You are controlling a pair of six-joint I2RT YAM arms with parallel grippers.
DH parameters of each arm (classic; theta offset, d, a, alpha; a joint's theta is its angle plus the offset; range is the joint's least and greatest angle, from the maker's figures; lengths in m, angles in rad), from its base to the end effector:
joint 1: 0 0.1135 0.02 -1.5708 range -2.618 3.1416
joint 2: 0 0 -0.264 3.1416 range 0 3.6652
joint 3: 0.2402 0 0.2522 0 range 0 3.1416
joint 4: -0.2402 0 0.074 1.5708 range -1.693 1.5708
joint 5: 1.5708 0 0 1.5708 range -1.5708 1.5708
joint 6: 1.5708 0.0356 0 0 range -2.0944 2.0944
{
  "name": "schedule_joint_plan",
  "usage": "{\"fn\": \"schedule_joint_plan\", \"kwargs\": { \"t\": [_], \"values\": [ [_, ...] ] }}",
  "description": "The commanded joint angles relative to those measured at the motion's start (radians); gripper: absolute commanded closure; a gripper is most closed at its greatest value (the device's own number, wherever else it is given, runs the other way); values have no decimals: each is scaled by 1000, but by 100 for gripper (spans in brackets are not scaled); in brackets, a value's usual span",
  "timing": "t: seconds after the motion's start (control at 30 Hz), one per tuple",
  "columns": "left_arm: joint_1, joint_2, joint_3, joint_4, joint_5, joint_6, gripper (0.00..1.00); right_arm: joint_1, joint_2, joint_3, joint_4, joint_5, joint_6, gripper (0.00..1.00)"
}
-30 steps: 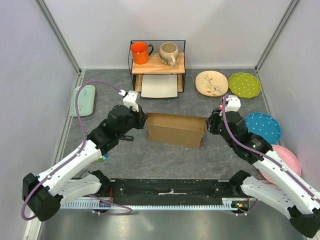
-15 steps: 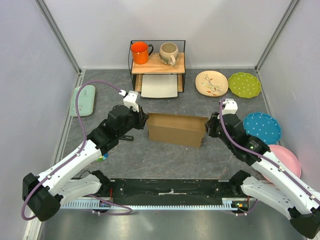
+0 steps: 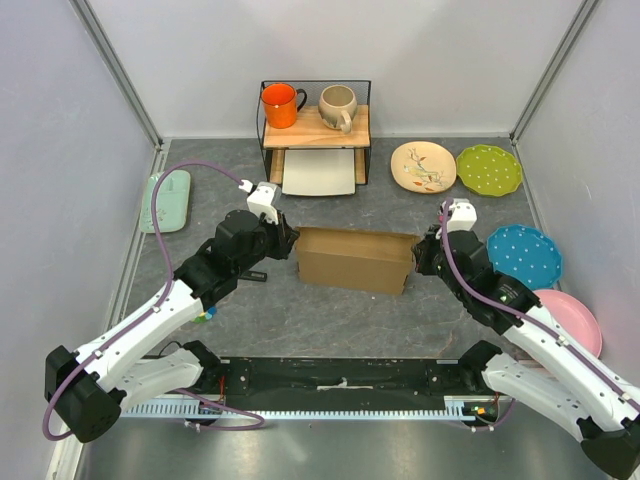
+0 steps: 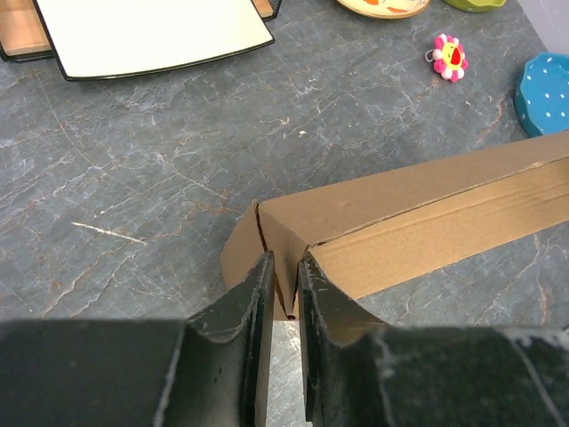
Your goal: Fold the paper box
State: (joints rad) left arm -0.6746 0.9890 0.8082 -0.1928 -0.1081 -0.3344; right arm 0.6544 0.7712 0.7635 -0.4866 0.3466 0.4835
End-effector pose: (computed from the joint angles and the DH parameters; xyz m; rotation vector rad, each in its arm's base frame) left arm 0.1809 -0.1397 0.3091 0.2635 1.9665 -0.5598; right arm 0.1428 0.0943 0.3046 0.0384 2.0515 0.3555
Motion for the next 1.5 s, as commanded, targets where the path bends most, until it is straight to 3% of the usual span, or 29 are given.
{"fn": "schedule_joint_plan", "kwargs": {
  "t": [0.0, 0.57, 0.77, 1.0, 1.47],
  "values": [
    [4, -19, -4, 7, 2, -34, 78, -4, 7, -67, -63, 48, 50, 100],
    [3, -36, -27, 24, 16, -37, 78, 19, 4, -207, -106, 55, 282, 100],
    [3, -35, -30, 45, -33, -15, 74, 28, -3, -205, -96, 55, 264, 100],
    [10, -55, -34, 118, -27, 69, 58, 36, -19, -214, -64, 26, 225, 100],
    [46, 72, -20, 170, 8, 163, 58, 42, -3, -219, -26, -8, 181, 100]
  ]
}}
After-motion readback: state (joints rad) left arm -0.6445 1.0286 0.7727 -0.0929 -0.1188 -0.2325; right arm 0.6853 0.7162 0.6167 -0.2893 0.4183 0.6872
